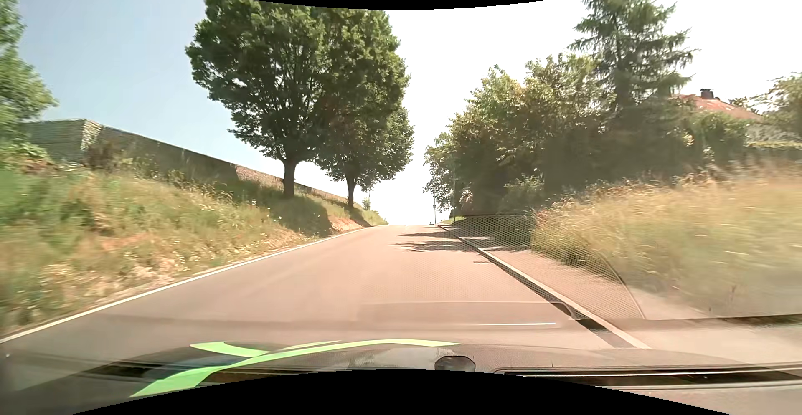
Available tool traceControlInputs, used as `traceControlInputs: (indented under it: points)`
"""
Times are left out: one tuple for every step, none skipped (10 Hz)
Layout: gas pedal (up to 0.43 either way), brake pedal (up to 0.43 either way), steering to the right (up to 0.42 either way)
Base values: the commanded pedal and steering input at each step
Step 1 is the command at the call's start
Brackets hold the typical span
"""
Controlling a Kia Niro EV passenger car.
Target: Follow the waypoints while adhering to traffic rules and regulations
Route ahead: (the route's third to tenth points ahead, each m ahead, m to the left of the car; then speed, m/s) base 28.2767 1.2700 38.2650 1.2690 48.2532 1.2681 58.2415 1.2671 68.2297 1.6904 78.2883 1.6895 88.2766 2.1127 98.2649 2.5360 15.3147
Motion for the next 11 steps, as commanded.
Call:
traceControlInputs:
  points:
    - [0.28,0.0,-0.003]
    - [0.28,0.0,-0.003]
    - [0.28,0.0,-0.003]
    - [0.287,0.0,-0.003]
    - [0.299,0.0,-0.003]
    - [0.311,0.0,-0.004]
    - [0.319,0.0,-0.004]
    - [0.319,0.0,-0.006]
    - [0.319,0.0,-0.006]
    - [0.311,0.0,-0.006]
    - [0.28,0.0,-0.006]
